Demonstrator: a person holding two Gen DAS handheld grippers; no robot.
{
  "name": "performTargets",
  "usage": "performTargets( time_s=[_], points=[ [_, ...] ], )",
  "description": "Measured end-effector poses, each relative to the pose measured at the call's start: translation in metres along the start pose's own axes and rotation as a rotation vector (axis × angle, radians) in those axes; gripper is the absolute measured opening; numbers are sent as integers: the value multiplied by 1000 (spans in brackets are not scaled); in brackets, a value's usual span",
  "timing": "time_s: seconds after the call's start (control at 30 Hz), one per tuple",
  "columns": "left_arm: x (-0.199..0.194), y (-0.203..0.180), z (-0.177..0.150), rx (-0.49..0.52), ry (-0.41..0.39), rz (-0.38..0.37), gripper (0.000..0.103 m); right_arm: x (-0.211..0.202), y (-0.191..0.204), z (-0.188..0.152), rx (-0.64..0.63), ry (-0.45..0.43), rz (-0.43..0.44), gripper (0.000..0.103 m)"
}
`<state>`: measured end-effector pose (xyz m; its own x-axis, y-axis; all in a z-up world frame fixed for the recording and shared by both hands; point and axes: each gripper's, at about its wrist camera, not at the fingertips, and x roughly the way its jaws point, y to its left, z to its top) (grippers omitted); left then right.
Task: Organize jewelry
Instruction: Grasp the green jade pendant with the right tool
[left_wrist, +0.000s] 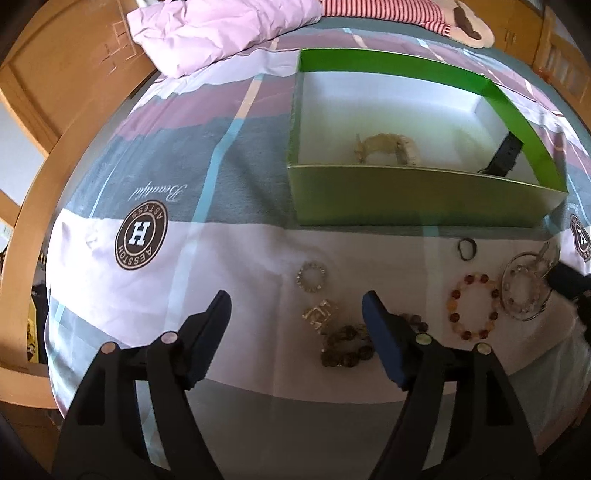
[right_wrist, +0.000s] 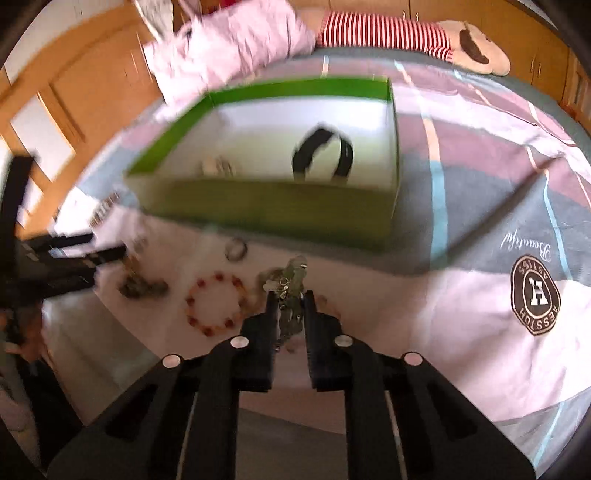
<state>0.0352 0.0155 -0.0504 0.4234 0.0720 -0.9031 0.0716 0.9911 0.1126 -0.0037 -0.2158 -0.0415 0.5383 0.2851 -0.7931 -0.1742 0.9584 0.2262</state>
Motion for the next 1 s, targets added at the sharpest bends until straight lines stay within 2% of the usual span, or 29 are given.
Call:
performTargets(
  time_s=[0.13, 0.27, 0.43, 0.47, 0.5, 0.57, 0.6, 0.7, 0.73, 0.77, 0.83, 1.0],
  points=[
    [4, 5, -1, -27, 24, -5, 77, -11, -2, 4, 7, -50, -7, 5],
    [7, 3, -1, -22, 32, -2, 78, -8, -4, 4, 9, -30, -30, 5],
    [9, -2, -3, -10, 41, -1, 78, 5, 3, -1, -40, 20, -7, 8],
    [9, -2, -3, -9, 41, -2, 79, 8, 8, -3, -57, 28, -6, 16],
    [9, -3, -3, -8, 42, -1, 79, 12, 13, -5, -70, 43, -7, 31],
    [9, -2, -4, -10, 46, 0, 79, 21, 17, -7, -76, 45, -25, 52],
    [9, -1, -3, -13, 48, -2, 80, 25, 17, -8, -80, 48, -32, 54],
    [10, 2, -2, -22, 52, -8, 80, 41, 15, -11, -77, 75, -33, 53],
    [10, 2, -2, -25, 53, -9, 80, 43, 13, -12, -68, 79, -21, 46],
    [10, 3, -2, -28, 53, -10, 81, 46, 11, -12, -55, 89, -9, 28],
    [10, 5, -2, -33, 55, -11, 81, 44, 10, -12, -41, 87, 14, 19],
    [11, 9, -1, -44, 56, -14, 83, 23, 18, -6, -64, 19, 18, 17]
  ],
)
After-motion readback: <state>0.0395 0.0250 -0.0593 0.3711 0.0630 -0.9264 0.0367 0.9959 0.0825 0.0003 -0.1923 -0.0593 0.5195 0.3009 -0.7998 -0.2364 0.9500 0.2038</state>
